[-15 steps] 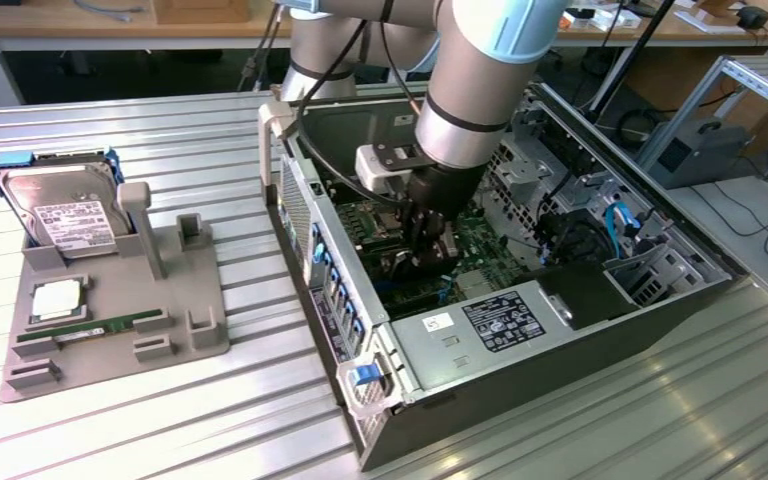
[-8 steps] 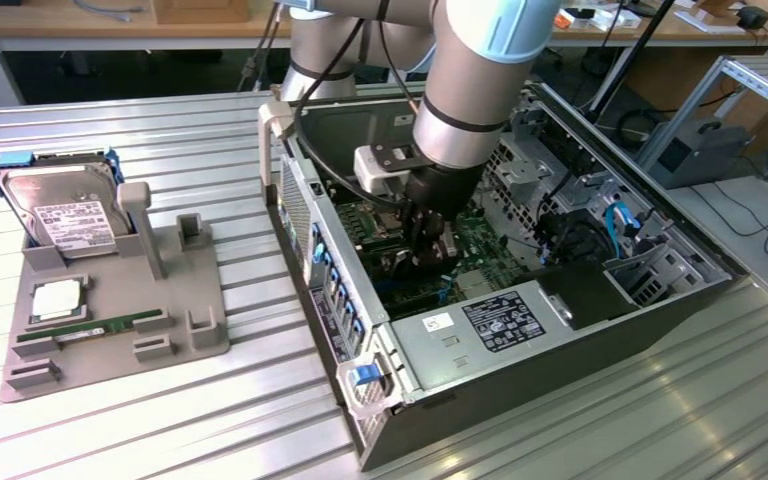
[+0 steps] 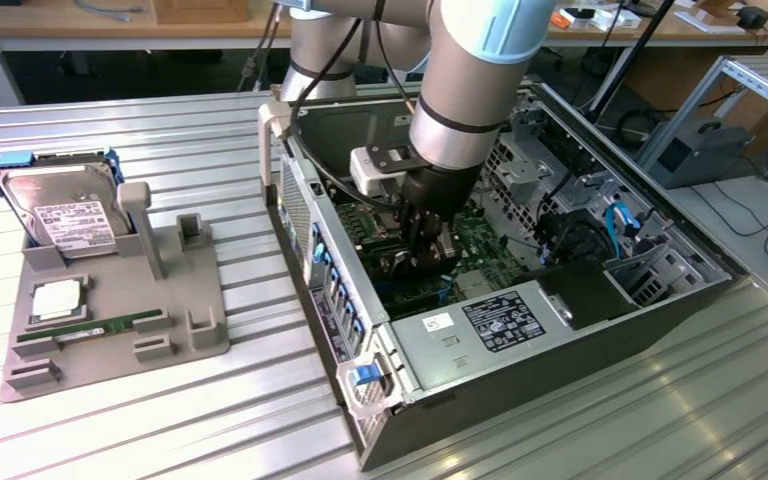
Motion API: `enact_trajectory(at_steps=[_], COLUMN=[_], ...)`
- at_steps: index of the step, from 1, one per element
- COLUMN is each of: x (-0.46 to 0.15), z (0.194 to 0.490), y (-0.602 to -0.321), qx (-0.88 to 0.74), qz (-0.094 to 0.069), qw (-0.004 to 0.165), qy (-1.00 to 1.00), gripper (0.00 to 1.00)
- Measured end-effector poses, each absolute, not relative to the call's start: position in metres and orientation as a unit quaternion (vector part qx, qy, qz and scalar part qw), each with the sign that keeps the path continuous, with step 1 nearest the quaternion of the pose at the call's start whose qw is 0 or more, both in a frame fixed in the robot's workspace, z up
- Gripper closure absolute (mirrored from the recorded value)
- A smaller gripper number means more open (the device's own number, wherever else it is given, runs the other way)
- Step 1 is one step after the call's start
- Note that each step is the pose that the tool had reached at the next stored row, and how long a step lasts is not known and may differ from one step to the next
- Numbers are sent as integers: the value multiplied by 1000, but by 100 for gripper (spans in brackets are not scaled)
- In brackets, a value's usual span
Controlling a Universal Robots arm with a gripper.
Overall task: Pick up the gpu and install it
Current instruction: 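Insert the gpu into the slot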
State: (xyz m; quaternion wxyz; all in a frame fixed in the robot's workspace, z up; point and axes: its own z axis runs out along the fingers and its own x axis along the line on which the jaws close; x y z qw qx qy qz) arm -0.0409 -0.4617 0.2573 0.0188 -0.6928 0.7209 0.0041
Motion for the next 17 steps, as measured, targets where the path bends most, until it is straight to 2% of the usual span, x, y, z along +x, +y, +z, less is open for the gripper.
enact_trajectory(at_steps=[17], x=[-41], z=[260], y=[-460], qx=[-699], qz=[4], qw=[19], qy=[714], gripper=[73])
